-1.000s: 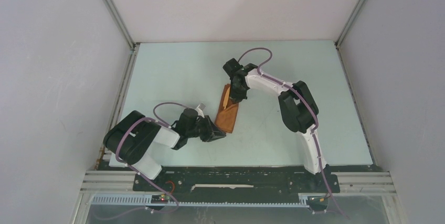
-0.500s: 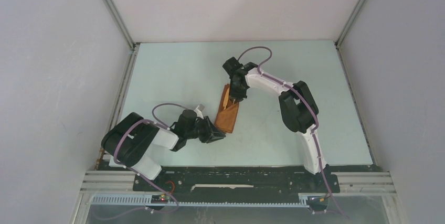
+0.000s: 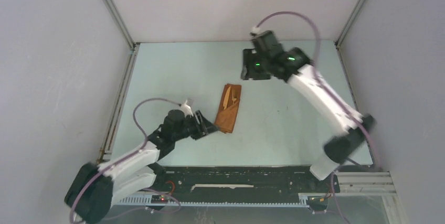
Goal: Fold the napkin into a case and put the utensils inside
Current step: Reset both arms
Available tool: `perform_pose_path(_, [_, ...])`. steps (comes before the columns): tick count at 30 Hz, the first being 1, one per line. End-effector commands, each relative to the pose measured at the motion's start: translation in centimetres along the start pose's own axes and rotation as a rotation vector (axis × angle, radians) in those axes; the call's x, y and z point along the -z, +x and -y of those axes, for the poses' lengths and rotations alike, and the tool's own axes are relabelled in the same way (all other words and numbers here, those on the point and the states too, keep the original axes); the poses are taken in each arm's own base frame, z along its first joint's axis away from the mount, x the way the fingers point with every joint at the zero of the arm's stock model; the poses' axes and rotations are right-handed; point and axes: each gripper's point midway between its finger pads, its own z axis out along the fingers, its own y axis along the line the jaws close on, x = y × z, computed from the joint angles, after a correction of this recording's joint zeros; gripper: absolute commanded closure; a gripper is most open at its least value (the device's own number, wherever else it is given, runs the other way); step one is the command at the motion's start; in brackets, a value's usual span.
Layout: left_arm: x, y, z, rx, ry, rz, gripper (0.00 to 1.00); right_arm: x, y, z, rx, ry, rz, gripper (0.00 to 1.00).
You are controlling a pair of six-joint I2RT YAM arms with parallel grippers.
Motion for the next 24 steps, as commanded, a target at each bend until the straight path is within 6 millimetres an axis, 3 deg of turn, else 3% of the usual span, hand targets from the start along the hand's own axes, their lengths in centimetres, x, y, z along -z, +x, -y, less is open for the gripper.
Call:
perform_pose_path(1, [6.0, -5.4, 4.0, -0.263, -0.099, 0.215, 0.43, 15.3, -0.4, 3.5, 0.157, -0.055, 0.265, 0.35])
perform_pose_path(3, [9.8, -8.3, 7.8, -0.399, -0.099, 0.334, 0.38, 20.5, 0.0, 5.3, 0.16, -0.08, 0.385, 0.27])
perform_pose_path(4, [12.0, -9.7, 10.0, -0.46, -0.096, 0.394, 0.31, 23.3, 0.2, 6.3, 0.165, -0.089, 0.454, 0.22])
perform_pose_path(5, [15.0, -11.6, 13.2, -0.541, -0.089, 0.477, 0.26, 26.0, 0.5, 7.3, 0.165, -0.092, 0.526, 0.18])
perform_pose_path(6, [17.4, -12.9, 15.0, -0.572, -0.104, 0.542, 0.22, 28.3, 0.9, 8.1, 0.168, -0.103, 0.59, 0.06])
perform_pose_path(7, [19.6, -14.0, 16.6, -0.608, -0.121, 0.595, 0.18, 30.7, 1.2, 9.2, 0.159, -0.098, 0.662, 0.01])
perform_pose_path(10, [26.3, -16.6, 21.6, -0.721, -0.142, 0.753, 0.02, 37.0, 2.2, 12.1, 0.123, -0.091, 0.861, 0.0])
perform_pose_path(12, [30.4, -17.6, 24.5, -0.771, -0.127, 0.853, 0.0, 40.0, 2.9, 13.4, 0.11, -0.095, 0.957, 0.0])
perform_pose_path(14, [33.7, -18.1, 26.7, -0.799, -0.115, 0.933, 0.0, 41.9, 3.5, 14.4, 0.101, -0.094, 1.021, 0.0])
perform_pose_path(17, [37.1, -18.5, 28.8, -0.812, -0.092, 1.009, 0.0, 43.0, 4.0, 15.6, 0.082, -0.068, 1.063, 0.0])
perform_pose_path(20, [38.7, -18.4, 30.0, -0.81, -0.06, 1.048, 0.0, 43.3, 4.3, 16.1, 0.067, -0.063, 1.083, 0.0])
perform_pose_path(24, [39.5, -18.1, 30.5, -0.794, -0.029, 1.062, 0.0, 42.2, 4.2, 17.1, -0.003, -0.019, 1.073, 0.0])
